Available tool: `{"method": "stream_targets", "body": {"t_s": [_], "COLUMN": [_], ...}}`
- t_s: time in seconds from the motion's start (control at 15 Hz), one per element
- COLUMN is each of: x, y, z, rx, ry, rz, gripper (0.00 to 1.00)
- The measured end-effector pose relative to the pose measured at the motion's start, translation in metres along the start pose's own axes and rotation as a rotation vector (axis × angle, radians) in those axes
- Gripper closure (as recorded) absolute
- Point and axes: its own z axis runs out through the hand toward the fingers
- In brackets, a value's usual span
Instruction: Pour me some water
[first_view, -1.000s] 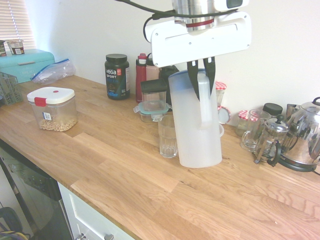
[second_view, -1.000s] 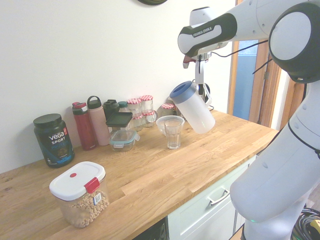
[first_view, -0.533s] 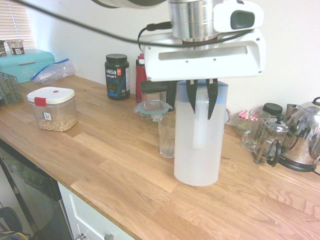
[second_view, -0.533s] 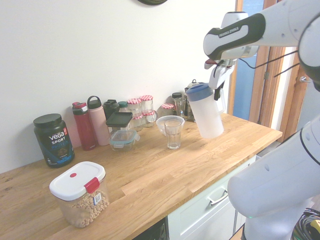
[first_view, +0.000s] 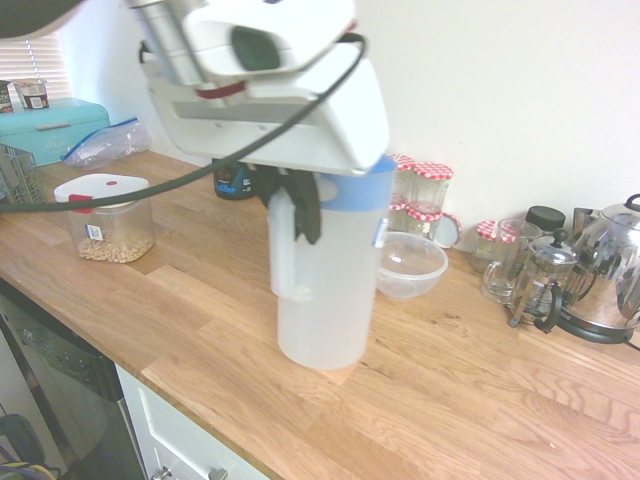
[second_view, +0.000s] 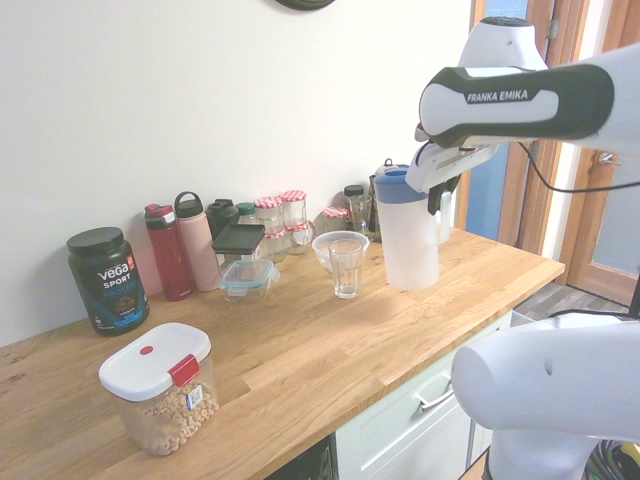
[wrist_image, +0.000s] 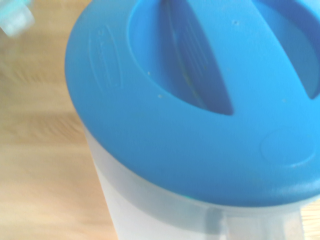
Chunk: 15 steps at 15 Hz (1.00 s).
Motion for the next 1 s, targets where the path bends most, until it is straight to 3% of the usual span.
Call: {"method": "stream_targets", "body": {"t_s": [0.27,0.53,0.73,1.0], "x": [-0.068,-0.152,-0.188,-0.19], "y": [-0.053,-0.125,-0.158,-0.206], "z": [-0.043,-0.064,-0.046,0.021], "rx": [0.096,0.176,0.194,0.188], "ry": [0.133,0.179,0.169,0.083], "rz": [0.063,0.002,-0.021,-0.039], "gripper": [1.0,1.0,1.0,1.0]}}
